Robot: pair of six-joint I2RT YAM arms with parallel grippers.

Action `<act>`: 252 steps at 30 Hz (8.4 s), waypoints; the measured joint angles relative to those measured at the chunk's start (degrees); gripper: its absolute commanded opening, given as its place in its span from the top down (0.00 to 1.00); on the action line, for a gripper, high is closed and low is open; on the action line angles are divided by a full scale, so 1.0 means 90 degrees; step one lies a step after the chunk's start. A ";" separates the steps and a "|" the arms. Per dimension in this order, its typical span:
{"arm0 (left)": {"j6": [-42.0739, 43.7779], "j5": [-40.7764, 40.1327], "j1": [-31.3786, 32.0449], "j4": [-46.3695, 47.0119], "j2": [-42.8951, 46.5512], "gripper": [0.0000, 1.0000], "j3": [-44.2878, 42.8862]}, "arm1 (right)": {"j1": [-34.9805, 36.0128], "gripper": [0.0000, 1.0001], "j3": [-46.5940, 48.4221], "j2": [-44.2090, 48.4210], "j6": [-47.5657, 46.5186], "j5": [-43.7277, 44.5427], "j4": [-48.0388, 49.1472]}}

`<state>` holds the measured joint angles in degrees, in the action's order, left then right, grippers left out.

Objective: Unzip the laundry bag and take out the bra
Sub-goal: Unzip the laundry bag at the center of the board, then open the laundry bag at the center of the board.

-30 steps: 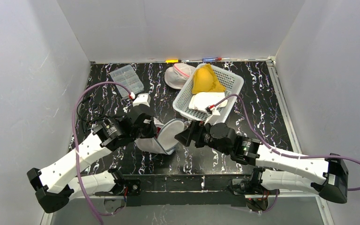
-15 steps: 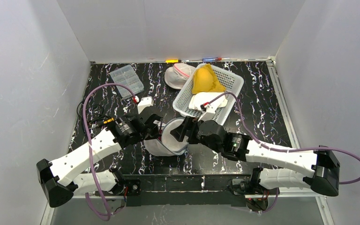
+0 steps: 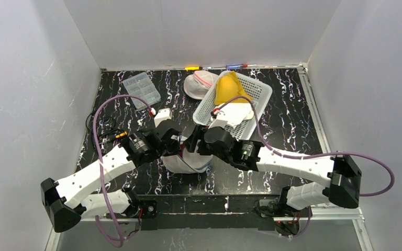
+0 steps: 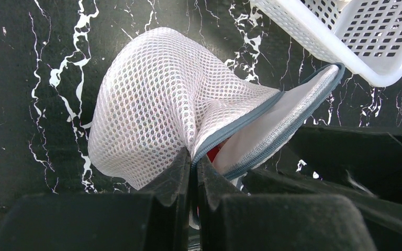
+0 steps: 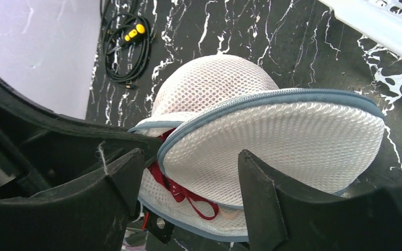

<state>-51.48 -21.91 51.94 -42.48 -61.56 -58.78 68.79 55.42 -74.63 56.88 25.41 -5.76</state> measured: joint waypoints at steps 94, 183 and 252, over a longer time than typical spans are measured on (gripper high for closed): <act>0.1892 0.1020 -0.0308 0.0673 -0.0529 1.00 0.0588 | 0.0007 0.21 -0.0845 0.4561 -0.1362 0.0777 -0.3354; 0.0389 0.1802 -0.0316 0.0301 -0.0002 0.69 0.0896 | 0.2013 0.99 -0.2584 0.1277 0.0168 0.2358 -0.1209; 0.0916 0.1511 0.0012 0.1413 0.1792 1.00 0.2873 | 0.2013 0.36 -0.0369 0.0279 -0.3342 0.0962 -0.0826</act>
<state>-43.24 -8.32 52.05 -29.76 -45.43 -32.93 86.91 52.10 -72.12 26.81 34.06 -13.19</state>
